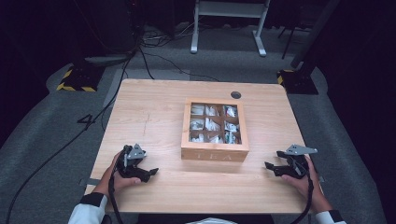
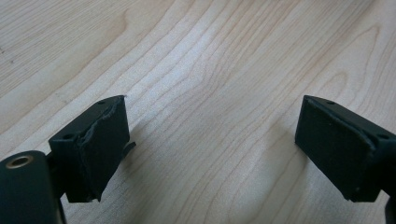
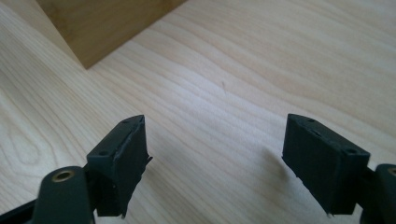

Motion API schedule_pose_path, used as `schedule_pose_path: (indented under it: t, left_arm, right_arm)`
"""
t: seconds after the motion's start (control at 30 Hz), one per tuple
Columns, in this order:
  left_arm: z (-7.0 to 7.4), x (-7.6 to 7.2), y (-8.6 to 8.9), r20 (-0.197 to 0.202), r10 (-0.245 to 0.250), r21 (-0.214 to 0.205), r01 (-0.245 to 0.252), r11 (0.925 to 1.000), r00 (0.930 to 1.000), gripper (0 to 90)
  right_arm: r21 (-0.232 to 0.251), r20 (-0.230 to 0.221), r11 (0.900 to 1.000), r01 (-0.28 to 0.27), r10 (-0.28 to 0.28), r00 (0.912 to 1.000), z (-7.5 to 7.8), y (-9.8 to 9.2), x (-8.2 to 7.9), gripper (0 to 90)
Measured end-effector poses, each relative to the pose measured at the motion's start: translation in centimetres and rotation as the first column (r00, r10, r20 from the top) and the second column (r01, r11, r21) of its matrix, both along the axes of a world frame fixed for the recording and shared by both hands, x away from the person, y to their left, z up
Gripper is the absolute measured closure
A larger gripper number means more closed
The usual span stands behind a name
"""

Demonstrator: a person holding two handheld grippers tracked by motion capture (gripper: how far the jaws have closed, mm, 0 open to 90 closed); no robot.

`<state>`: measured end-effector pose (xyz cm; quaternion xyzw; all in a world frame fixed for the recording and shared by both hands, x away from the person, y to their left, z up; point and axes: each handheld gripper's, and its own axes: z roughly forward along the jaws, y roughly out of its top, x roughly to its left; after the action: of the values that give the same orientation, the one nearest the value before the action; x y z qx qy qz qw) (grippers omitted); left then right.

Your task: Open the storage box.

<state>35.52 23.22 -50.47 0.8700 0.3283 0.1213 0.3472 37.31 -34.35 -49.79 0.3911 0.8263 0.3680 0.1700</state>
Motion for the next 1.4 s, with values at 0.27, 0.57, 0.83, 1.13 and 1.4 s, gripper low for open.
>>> schedule_pose_path:
  t: [0.27, 0.57, 0.83, 1.13, 1.4]
  left_arm:
    - [0.0, 0.0, 0.0, 0.001, 0.0, 0.0, 0.0, 1.0, 1.0, 10.4]
    - [0.0, 0.0, 0.1, 0.006, -0.003, 0.004, 0.003, 1.0, 1.0, 10.8]
    - [0.0, 0.0, 0.1, 0.004, -0.001, 0.001, 0.001, 1.0, 1.0, 10.9]
    - [0.0, 0.0, 0.1, 0.004, -0.001, 0.001, 0.001, 1.0, 1.0, 10.9]
    - [0.0, 0.0, 0.1, 0.004, -0.002, 0.002, 0.002, 1.0, 1.0, 10.9]
  right_arm:
    - [0.021, 0.051, 0.9984, -0.052, 0.051, 0.9974, 1.9, 1.7, -0.2, 26.2]
    - [0.032, 0.08, 0.9967, -0.075, 0.072, 0.9942, 3.1, 2.8, -0.2, 27.7]
    - [0.033, 0.092, 0.9921, -0.121, 0.118, 0.9888, 3.8, 4.3, 0.0, 27.8]
    - [0.02, 0.105, 0.9886, -0.149, 0.147, 0.9836, 4.3, 5.5, 0.1, 28.3]
    - [0.019, 0.109, 0.9881, -0.153, 0.15, 0.9827, 4.6, 6.4, 0.2, 29.3]
